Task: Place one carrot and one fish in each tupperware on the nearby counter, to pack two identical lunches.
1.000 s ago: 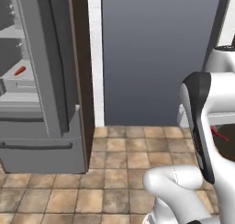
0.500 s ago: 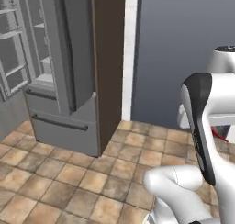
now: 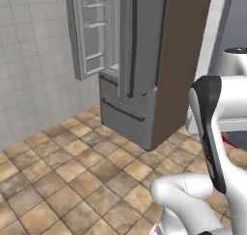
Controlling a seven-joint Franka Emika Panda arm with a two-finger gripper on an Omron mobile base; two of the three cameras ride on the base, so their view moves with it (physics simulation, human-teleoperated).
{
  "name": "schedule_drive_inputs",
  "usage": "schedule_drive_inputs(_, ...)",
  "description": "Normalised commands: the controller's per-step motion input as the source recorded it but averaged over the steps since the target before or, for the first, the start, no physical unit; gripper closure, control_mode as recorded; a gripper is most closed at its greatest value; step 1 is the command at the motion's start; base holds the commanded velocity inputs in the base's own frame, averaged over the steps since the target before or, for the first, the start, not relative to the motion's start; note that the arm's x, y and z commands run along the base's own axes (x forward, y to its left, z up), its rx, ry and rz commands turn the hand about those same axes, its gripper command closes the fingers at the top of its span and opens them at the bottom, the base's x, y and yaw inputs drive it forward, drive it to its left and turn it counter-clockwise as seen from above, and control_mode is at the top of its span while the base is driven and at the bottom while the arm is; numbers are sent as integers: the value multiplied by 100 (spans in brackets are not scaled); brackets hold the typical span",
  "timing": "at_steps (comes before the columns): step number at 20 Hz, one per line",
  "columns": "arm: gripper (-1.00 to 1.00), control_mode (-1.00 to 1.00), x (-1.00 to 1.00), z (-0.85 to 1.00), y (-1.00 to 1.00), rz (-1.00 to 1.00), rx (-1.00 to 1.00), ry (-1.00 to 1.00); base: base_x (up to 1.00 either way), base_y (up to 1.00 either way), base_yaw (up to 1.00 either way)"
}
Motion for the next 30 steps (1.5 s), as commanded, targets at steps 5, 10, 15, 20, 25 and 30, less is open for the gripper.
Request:
schedule_drive_inputs(5,100,100,0,0,0,0,0,0,-98,-2,66)
schedule_drive_inputs(10,100,100,0,0,0,0,0,0,-100,0,52)
schedule_drive_inputs(15,100,100,0,0,0,0,0,0,-100,0,44)
schedule_drive_inputs(20,100,100,0,0,0,0,0,0,-100,0,39)
schedule_drive_inputs(25,100,100,0,0,0,0,0,0,-73,13,27)
schedule_drive_inputs(30,100,100,0,0,0,0,0,0,1,74,13)
